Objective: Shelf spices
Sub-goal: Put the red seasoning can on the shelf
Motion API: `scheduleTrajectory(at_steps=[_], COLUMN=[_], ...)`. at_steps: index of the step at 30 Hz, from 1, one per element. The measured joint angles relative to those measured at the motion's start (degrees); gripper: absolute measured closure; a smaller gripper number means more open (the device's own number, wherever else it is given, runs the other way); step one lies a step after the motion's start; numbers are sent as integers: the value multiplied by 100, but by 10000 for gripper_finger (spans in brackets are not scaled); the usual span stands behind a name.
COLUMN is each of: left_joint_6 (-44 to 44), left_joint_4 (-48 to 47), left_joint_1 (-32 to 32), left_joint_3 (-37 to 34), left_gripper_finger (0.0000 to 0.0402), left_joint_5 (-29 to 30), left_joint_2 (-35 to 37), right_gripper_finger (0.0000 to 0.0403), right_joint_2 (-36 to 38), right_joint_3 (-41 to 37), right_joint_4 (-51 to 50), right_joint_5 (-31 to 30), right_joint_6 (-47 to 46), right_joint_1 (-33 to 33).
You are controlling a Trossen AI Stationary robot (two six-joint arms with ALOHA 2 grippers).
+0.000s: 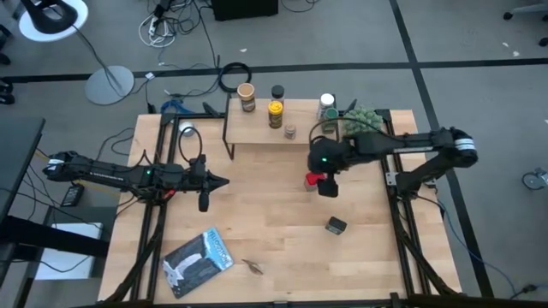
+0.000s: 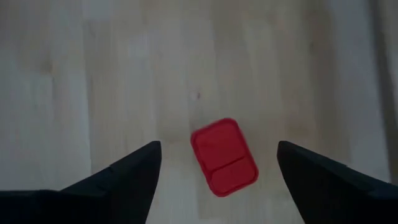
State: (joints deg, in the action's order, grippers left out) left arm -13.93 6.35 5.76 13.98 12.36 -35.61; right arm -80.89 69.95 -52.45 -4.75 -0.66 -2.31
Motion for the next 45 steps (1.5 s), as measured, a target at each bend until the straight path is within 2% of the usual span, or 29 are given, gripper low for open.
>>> scheduleTrajectory(at_steps=[7,15,24,45], left_joint_6=[-2,-22,-24,13], left_joint_4=[-81,-75,-77,-158], left_joint_1=[0,0,0,-2], left_joint_3=[0,0,0,0], left_gripper_finger=[401,402,401,401], left_joint_5=[-28,-46,-44,-20], left_joint_2=[0,0,0,1], right_gripper_finger=[94,101,101,116], right_joint_2=[-752,-1225,-1645,-1654], right_joint_3=[331,331,331,-17], right_joint_4=[-492,-576,-486,-408], right_joint_5=[542,607,550,442], right_joint_6=[913,1478,1539,1436], right_joint_1=[-174,-316,-486,-605])
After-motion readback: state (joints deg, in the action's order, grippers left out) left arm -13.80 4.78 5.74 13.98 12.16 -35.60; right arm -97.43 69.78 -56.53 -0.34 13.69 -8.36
